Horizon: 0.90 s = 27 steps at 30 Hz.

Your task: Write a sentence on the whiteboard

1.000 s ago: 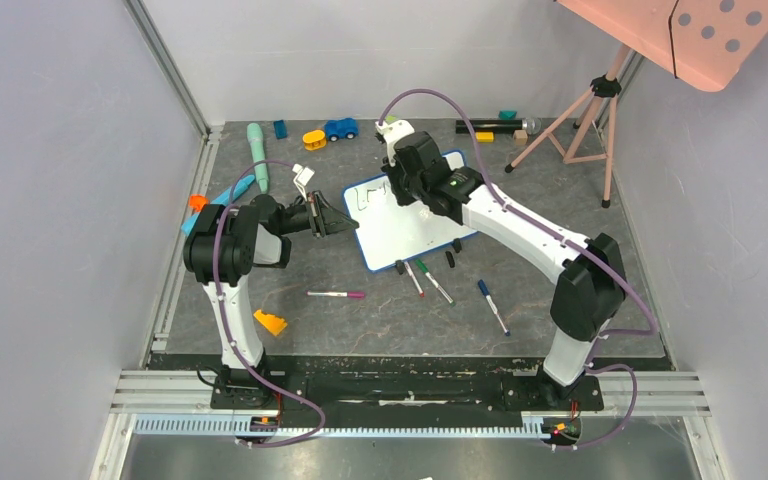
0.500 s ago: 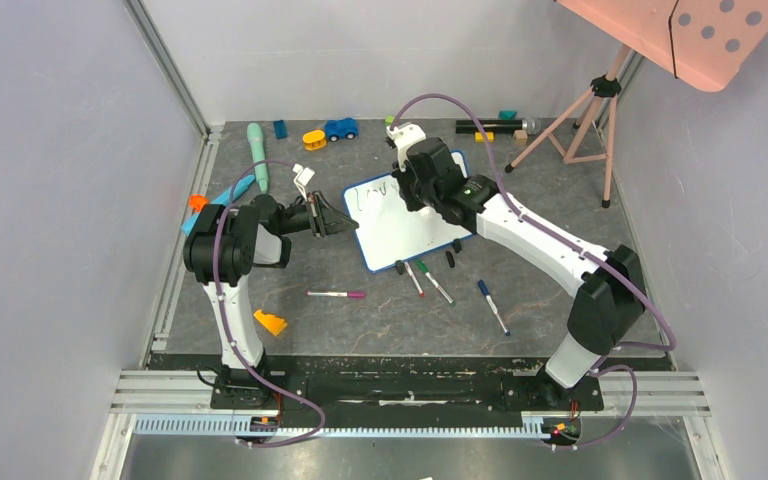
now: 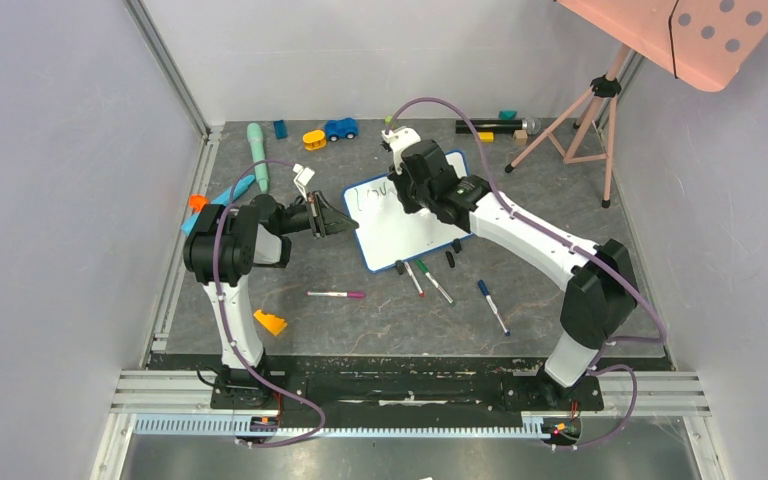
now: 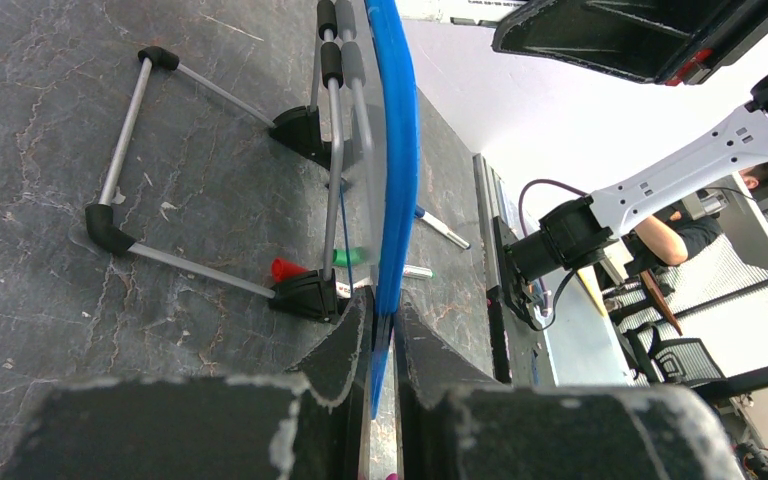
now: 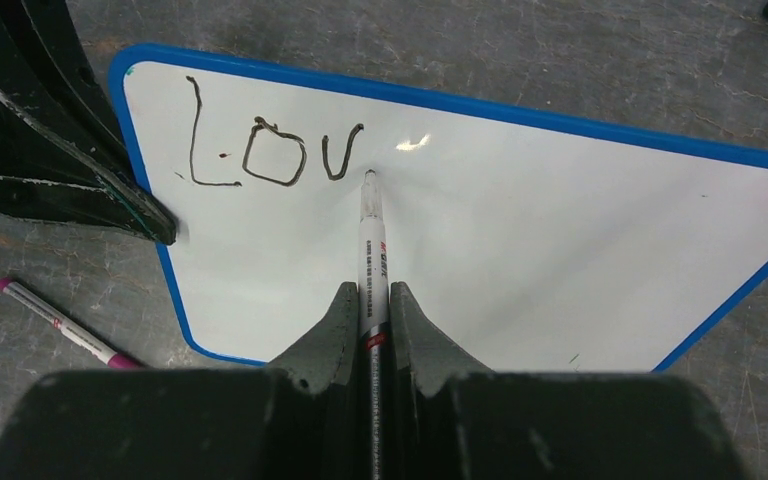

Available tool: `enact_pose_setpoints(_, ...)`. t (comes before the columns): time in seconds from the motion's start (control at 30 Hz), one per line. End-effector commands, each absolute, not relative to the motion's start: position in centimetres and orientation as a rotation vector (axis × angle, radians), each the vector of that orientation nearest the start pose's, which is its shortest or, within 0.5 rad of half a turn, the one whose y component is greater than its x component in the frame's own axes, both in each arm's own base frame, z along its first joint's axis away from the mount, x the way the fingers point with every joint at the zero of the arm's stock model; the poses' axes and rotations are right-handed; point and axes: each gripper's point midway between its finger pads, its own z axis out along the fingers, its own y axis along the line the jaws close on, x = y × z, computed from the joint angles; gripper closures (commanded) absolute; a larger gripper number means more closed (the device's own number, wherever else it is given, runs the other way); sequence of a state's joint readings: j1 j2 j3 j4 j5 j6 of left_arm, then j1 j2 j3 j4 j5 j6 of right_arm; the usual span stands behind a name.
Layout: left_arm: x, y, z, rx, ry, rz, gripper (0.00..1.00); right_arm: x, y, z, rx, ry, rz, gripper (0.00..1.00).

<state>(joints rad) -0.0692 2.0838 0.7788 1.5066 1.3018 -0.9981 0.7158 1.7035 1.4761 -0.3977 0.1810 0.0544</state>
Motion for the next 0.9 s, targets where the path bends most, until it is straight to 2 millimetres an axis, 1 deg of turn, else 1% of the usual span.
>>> enact_pose_setpoints(0.0,33.8,-20.6,12.0,0.592,1.705,-1.702,0.98,39.8,30.5,22.5,-0.596,2.035,0.268,1.0)
enact_pose_setpoints(0.2,33.8,-20.6,12.1,0.595,1.704,-1.704,0.98,40.0,30.6,22.1,-0.593,2.041,0.257,1.0)
enact_pose_setpoints(0.43,33.8,-20.6,12.1,0.593,1.706,-1.704,0.98,39.9,29.6,21.6,-0.578,2.053,0.218,1.0)
enact_pose_setpoints(0.67,33.8,-20.6,12.0,0.587,1.706,-1.701,0.98,40.2,28.1,21.4,-0.544,2.07,0.148,1.0)
enact_pose_setpoints(0.87,33.8,-20.6,12.1,0.589,1.705,-1.702,0.98,40.5,27.6,21.3,-0.53,2.076,0.139,1.0)
